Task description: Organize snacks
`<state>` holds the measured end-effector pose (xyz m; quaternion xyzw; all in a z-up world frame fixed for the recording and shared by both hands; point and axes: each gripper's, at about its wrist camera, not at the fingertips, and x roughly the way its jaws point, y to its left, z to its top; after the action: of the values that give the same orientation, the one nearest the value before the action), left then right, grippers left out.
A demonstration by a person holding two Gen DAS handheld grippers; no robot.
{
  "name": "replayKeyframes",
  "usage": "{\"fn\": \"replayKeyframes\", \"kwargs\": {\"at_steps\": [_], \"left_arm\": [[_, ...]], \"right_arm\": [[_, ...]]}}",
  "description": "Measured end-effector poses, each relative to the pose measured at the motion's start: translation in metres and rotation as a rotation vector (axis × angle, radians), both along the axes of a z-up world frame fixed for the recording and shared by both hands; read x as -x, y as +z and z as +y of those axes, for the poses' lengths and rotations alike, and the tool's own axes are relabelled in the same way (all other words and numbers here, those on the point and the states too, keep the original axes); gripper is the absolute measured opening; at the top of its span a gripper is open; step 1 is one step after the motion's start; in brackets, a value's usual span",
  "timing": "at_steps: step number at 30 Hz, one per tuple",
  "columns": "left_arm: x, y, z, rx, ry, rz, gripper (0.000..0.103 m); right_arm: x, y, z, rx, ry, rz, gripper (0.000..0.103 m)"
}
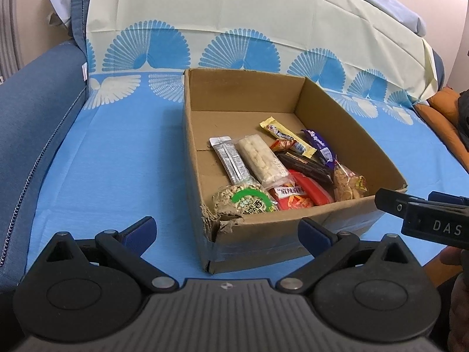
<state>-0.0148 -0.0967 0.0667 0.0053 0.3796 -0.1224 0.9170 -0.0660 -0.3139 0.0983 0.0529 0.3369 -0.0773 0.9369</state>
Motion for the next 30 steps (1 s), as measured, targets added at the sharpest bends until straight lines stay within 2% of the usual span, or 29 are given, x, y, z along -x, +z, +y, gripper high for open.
{"fn": "replayKeyframes", "kwargs": {"at_steps": [30], "left_arm": [[0.0019, 0.0017, 0.0031, 0.017, -0.012, -0.009, 0.103]], "right_arm": [[-0.0006, -0.0001, -0.0005, 0.004, 0.006, -0.001, 0.102]]}}
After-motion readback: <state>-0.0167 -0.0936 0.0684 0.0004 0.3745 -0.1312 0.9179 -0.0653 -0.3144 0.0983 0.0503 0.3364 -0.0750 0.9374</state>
